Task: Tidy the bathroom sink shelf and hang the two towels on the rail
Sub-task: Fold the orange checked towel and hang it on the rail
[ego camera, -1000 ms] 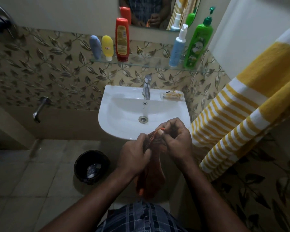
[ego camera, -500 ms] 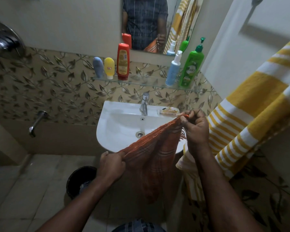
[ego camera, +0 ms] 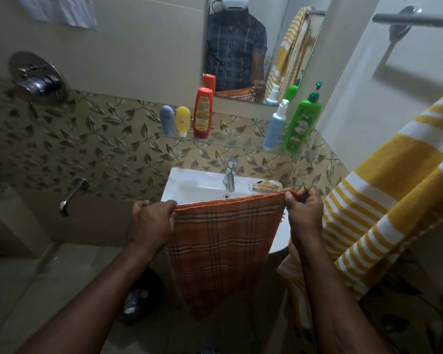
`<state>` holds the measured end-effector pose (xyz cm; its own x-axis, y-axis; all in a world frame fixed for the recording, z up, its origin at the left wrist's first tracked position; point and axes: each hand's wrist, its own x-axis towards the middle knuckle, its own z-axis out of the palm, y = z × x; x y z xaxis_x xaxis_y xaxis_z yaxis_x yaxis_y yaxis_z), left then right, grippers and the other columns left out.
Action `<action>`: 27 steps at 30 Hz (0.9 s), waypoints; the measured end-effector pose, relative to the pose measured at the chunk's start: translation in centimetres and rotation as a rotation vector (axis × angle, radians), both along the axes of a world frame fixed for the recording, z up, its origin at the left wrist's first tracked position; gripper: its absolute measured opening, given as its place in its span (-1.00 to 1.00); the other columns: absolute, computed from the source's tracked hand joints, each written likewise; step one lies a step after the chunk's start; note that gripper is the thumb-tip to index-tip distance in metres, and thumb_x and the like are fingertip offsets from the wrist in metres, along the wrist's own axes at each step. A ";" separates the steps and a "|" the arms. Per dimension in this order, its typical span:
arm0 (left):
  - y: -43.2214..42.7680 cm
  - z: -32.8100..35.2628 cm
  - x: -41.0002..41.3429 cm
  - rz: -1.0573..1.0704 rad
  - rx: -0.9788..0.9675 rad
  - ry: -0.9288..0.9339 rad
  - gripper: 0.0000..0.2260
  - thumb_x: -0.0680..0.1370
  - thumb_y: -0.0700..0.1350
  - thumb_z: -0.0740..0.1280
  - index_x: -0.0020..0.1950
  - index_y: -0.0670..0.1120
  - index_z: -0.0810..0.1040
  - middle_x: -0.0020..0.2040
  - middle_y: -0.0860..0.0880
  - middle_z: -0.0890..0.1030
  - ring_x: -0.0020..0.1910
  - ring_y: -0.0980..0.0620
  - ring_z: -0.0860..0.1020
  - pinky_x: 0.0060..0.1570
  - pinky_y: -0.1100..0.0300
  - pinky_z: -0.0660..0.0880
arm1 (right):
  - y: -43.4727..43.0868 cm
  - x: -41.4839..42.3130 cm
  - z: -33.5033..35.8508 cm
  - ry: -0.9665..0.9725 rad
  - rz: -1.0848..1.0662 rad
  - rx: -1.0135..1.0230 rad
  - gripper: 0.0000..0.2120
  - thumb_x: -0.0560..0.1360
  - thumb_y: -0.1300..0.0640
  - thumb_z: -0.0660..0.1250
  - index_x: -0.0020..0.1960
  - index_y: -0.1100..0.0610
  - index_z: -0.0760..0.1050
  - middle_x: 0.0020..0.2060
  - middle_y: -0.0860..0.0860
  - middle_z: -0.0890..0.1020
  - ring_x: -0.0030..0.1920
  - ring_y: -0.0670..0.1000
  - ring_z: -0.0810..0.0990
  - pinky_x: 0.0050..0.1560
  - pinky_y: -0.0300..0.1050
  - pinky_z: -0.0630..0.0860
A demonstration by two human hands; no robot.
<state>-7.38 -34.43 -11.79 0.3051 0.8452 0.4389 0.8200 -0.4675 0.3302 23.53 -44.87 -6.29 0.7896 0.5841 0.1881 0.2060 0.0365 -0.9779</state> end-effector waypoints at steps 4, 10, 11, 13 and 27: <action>1.0 3.4 -0.9 0.039 -0.041 -0.078 -0.90 0.50 -0.06 0.52 0.01 0.04 0.74 -0.21 -0.06 0.75 -0.15 -0.17 0.71 0.05 -0.02 0.58 | 0.3 -0.3 0.6 -0.006 -0.013 0.029 -0.62 0.55 0.41 0.39 -0.19 0.01 0.33 -0.18 0.13 0.56 -0.12 0.10 0.59 -0.01 0.09 0.61; 2.2 6.4 -1.9 -0.059 -0.109 -0.123 -0.87 0.50 -0.01 0.57 0.03 0.05 0.75 -0.12 -0.01 0.77 -0.08 -0.11 0.71 0.06 -0.01 0.59 | 0.7 -0.6 1.0 -0.021 -0.107 -0.006 -0.65 0.52 0.31 0.44 -0.23 -0.03 0.36 -0.17 0.22 0.62 -0.15 0.07 0.61 0.02 0.25 0.68; 2.3 6.6 -2.0 -0.090 -0.083 -0.125 -0.87 0.51 0.01 0.56 0.03 0.05 0.75 -0.13 0.00 0.77 -0.10 -0.09 0.71 0.06 -0.01 0.56 | 0.8 -0.5 1.0 -0.012 -0.110 -0.003 -0.64 0.51 0.31 0.44 -0.24 -0.05 0.37 -0.18 0.18 0.62 -0.14 0.07 0.62 0.04 0.30 0.68; 2.5 6.7 -1.9 -0.123 -0.045 -0.089 -0.87 0.56 0.08 0.51 0.04 0.07 0.75 -0.13 0.01 0.76 -0.11 -0.07 0.68 0.09 -0.02 0.47 | 0.9 -0.2 0.9 0.009 -0.096 -0.001 -0.62 0.50 0.31 0.43 -0.27 -0.10 0.40 -0.18 0.10 0.59 -0.13 0.09 0.61 0.05 0.36 0.66; 2.7 5.8 -1.7 -0.154 0.342 0.166 -0.72 0.58 0.06 0.23 -0.13 -0.06 0.64 -0.08 -0.05 0.61 -0.15 -0.13 0.58 -0.02 -0.06 0.34 | 1.0 0.2 3.1 0.005 -0.060 0.072 -0.58 0.53 0.37 0.41 -0.25 -0.09 0.39 -0.15 0.08 0.63 0.00 0.22 0.70 0.13 0.30 0.67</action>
<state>-9.05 -31.68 -5.99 0.5072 0.5980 0.6206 0.7608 -0.6490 0.0036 23.69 -43.85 -3.18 0.8237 0.5211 0.2237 0.2049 0.0944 -0.9742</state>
